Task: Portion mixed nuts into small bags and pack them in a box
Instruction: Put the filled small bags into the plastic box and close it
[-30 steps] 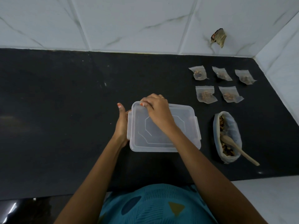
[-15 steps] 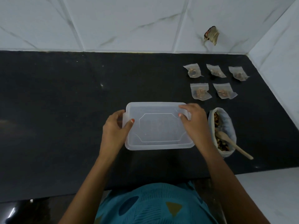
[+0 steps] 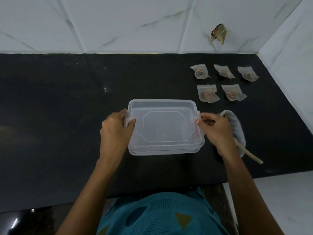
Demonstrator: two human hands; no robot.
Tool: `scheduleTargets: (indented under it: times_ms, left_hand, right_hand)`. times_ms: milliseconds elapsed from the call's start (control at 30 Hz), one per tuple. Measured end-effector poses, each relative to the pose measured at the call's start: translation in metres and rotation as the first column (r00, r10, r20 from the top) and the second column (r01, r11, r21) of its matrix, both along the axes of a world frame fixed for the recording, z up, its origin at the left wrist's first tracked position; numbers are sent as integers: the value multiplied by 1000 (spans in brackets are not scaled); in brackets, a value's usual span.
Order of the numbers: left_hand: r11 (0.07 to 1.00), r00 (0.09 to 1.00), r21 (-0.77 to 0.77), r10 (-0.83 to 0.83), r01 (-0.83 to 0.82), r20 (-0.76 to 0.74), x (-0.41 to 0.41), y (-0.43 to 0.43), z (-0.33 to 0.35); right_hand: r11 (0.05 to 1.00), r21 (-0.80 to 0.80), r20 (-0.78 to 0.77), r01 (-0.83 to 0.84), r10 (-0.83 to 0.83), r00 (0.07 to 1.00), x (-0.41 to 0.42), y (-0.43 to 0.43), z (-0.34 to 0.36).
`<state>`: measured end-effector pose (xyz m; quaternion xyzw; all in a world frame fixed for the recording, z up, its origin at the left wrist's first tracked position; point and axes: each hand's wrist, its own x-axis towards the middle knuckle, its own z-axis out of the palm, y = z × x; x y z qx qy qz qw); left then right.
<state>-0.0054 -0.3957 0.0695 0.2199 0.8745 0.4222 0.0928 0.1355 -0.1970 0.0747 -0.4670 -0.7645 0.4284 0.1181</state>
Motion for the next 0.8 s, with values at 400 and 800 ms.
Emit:
scheduleTargets:
  times_ms: [400,800]
  left_hand:
    - [997,995,-34,-65,62,-79,-100,70,9]
    - [960,995,-273,-46,69,90,-157,112,-62]
  right_hand:
    - [991,127,-26,-45,48,998,-102,68,10]
    - [995,32,157,-93,87,984,-164,100,-55]
